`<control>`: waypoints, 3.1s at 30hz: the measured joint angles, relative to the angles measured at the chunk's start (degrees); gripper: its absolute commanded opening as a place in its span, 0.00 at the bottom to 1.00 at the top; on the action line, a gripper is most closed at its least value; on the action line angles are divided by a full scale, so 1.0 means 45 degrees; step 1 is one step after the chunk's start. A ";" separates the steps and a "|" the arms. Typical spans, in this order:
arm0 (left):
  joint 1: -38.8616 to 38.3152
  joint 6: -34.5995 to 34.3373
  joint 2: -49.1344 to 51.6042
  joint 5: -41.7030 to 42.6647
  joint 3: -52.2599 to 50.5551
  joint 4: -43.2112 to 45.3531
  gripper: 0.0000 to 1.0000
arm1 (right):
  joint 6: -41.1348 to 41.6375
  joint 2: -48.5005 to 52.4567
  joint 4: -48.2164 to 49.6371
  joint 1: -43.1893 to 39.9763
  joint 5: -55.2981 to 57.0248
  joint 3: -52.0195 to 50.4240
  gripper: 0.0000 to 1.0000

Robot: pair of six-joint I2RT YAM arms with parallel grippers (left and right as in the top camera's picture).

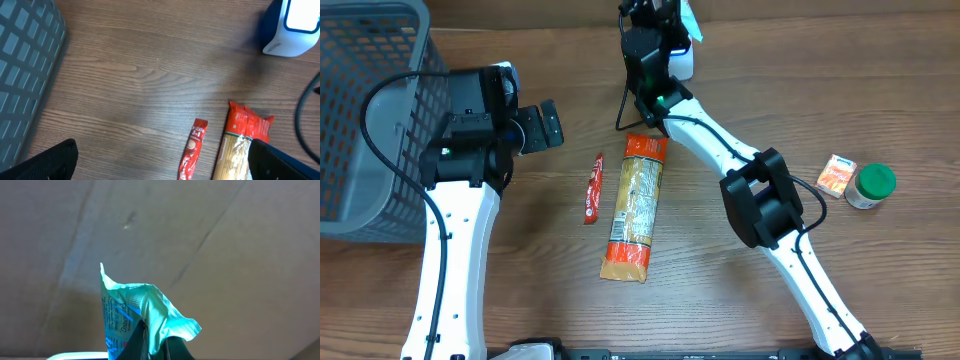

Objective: Scan the item barcode
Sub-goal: 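Hold the wipe pack in front of the scanner window, then carry the wipe pack right and lower it onto the table, then open the right gripper and lift it off the wipe pack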

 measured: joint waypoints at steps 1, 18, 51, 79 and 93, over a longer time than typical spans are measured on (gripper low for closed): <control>0.0000 0.0000 0.0000 0.0000 0.0000 0.0000 1.00 | 0.0000 0.0092 0.0068 -0.0005 -0.0078 0.0000 0.04; 0.0000 0.0005 0.0000 0.0000 0.0000 0.0005 1.00 | 0.0374 0.0384 -0.0398 0.0000 -0.0321 0.0000 0.03; 0.0000 0.0000 0.0000 0.0000 0.0000 0.0005 1.00 | 0.9598 -0.9238 -2.3615 -0.3555 -0.7315 -0.0121 0.04; 0.0000 0.0000 0.0000 0.0000 0.0000 0.0005 1.00 | 1.0219 -0.8995 -2.0570 -0.4906 -0.9214 -1.1312 0.35; 0.0000 0.0000 0.0000 0.0000 0.0000 0.0005 1.00 | 1.0773 -0.9083 -2.0385 -0.4813 -0.9267 -1.1205 0.52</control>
